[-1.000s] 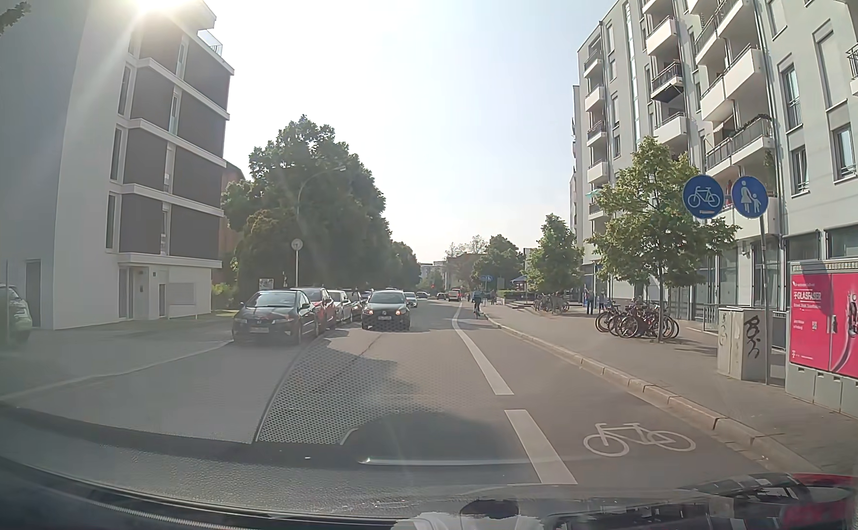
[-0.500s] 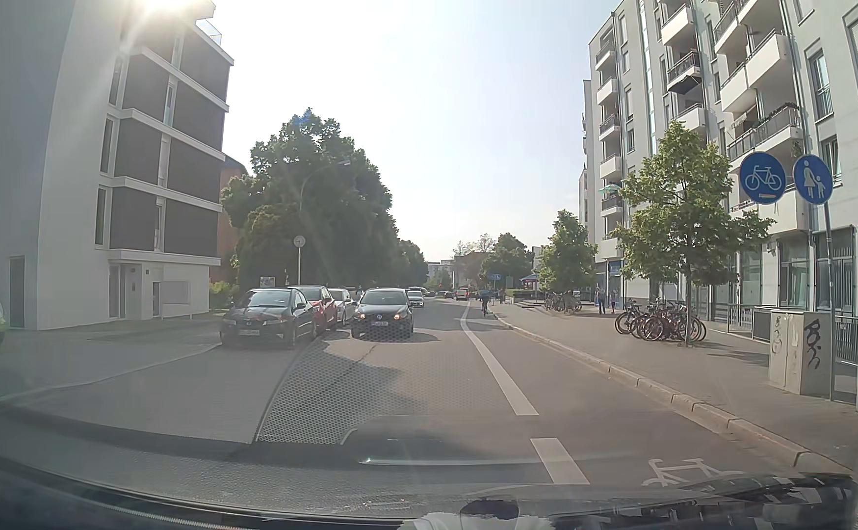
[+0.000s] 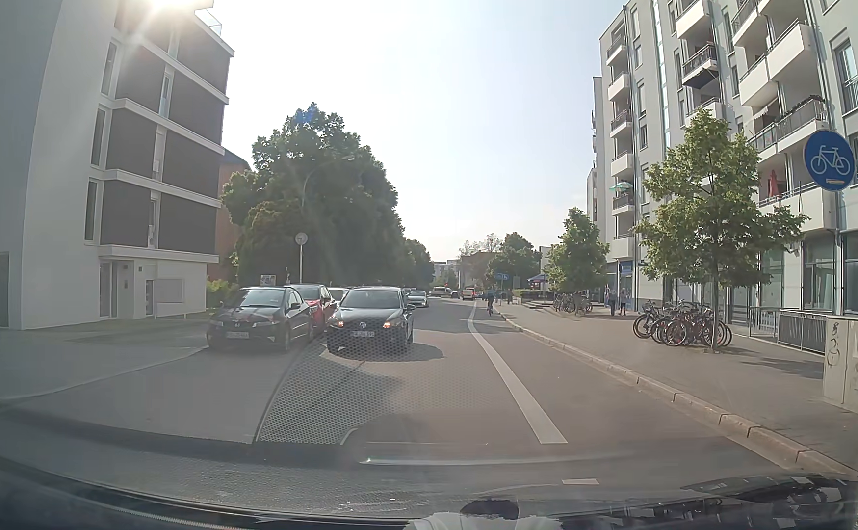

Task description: Follow the waypoints while adhering to traffic rules and regulations

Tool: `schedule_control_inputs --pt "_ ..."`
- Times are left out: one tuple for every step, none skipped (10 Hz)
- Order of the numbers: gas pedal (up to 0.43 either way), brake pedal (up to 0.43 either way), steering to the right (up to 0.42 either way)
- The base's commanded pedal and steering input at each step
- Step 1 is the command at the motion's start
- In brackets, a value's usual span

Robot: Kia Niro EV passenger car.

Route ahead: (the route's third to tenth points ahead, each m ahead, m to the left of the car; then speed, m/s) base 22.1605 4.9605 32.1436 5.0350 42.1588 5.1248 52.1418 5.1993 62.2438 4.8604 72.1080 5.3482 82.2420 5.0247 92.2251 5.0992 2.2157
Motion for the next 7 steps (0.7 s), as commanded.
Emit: schedule_control_inputs --pt "0.0 0.213 -0.023" --pt "0.0 0.207 -0.022" --pt "0.0 0.213 -0.021" --pt "0.0 0.213 -0.019" --pt "0.0 0.213 -0.019" --pt "0.0 0.207 -0.019" --pt "0.0 0.171 -0.019"
